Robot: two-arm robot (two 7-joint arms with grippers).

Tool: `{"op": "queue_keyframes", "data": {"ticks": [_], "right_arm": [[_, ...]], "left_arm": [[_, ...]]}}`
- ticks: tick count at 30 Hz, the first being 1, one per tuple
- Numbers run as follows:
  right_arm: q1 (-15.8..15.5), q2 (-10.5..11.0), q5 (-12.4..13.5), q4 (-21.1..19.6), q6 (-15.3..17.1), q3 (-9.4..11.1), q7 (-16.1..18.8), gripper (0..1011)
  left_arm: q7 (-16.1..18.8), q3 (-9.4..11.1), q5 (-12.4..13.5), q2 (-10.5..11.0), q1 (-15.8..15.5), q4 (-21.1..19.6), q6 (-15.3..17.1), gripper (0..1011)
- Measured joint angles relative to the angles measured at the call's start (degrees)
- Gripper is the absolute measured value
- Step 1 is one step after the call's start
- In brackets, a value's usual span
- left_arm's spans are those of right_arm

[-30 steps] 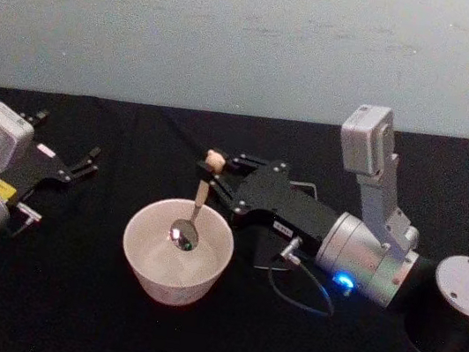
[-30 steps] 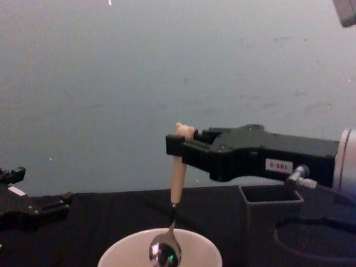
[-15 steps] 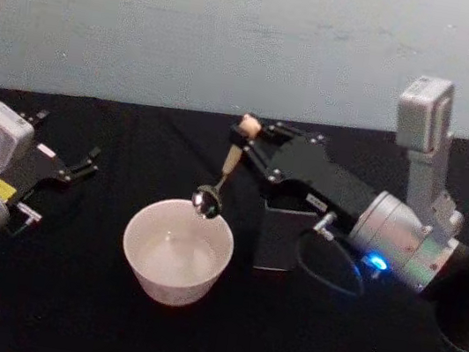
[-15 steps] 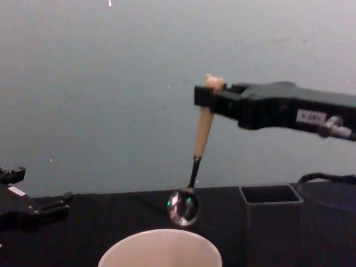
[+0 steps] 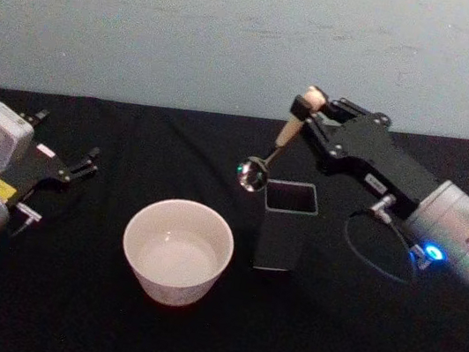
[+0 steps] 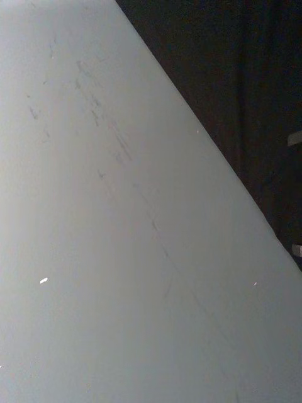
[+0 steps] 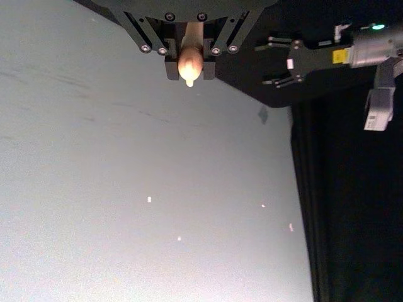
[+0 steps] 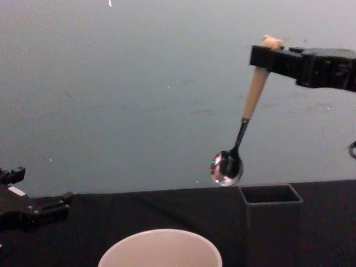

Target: Pick up the stirring spoon with one hand, stir inside the cup, then place it back in its original position.

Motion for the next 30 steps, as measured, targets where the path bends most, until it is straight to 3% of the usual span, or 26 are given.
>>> {"op": "queue_keyframes", "data": {"ticks": [6, 15, 30], "right_arm": [[-1.6, 1.7, 0.4, -1.2, -0.6, 1.9, -0.6, 214], [-2.7, 3.4, 0.0, -1.4, -1.3, 3.0, -0.4, 214], [-2.1, 3.5, -1.9, 1.9, -0.3, 1.6, 0.6, 214]], "left_arm": [[0.0, 0.0, 0.0, 0.0, 0.0, 0.0, 0.0, 1001], [0.0, 0.0, 0.0, 0.0, 0.0, 0.0, 0.0, 1001], [0.0, 0.0, 0.0, 0.0, 0.0, 0.0, 0.0, 1001]]}}
